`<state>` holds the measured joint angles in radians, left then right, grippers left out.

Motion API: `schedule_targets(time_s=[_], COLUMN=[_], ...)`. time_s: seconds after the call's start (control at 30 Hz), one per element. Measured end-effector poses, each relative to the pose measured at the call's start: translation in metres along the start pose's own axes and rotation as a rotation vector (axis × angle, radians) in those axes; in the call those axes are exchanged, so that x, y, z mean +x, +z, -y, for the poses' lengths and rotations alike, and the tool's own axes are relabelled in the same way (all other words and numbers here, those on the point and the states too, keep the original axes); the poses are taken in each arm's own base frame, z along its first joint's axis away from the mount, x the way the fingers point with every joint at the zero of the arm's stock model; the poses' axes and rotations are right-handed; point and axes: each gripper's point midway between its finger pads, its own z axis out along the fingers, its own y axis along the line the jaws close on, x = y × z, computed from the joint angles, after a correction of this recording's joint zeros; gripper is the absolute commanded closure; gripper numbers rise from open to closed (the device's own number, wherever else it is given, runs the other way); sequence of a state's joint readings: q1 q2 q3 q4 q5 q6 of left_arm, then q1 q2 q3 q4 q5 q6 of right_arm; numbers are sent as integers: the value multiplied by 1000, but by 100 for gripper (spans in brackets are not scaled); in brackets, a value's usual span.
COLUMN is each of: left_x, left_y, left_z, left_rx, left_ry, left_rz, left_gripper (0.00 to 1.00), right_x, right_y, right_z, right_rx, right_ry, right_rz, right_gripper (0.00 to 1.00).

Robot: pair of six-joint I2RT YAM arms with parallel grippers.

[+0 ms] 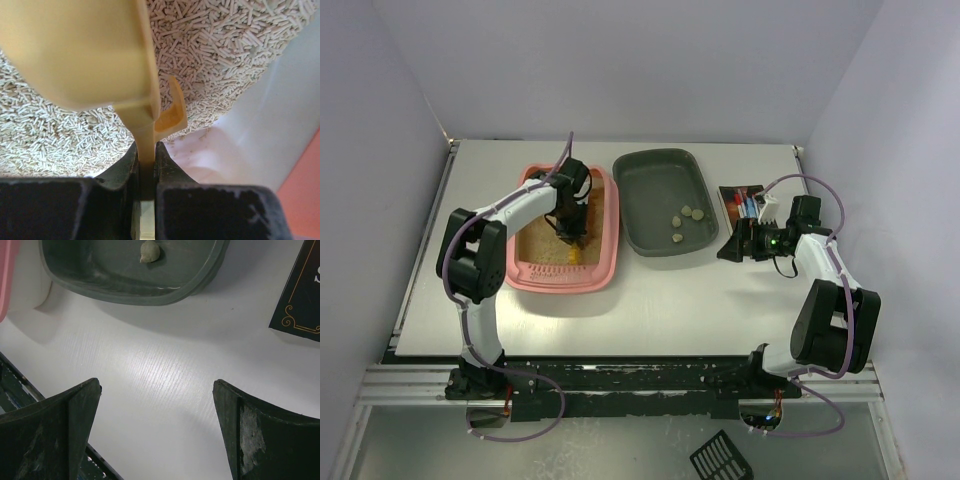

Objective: Clean the litter box

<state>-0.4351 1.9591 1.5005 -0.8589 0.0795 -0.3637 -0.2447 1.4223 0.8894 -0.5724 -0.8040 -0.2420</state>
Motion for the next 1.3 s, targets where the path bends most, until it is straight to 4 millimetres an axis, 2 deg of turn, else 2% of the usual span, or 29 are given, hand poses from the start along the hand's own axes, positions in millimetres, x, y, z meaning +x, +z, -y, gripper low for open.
schedule_targets(time_s=[0.3,0.67,0.97,1.3], left_x=[-4,-7,-1,-6], left_y=[8,12,-5,-26], left_z=[11,15,26,46], left_rx=[90,225,419,628], left_ry=[-6,-35,-60,-45], left_rz=[17,54,112,156], left_gripper=[93,93,93,93], right_x=[0,0,0,0], right_y=[0,0,0,0], right_z=[1,1,2,2], right_rx=[7,8,10,11], right_ry=[0,-1,-1,-1], right_rz=[-2,-2,-3,-3], right_gripper=[4,4,4,4])
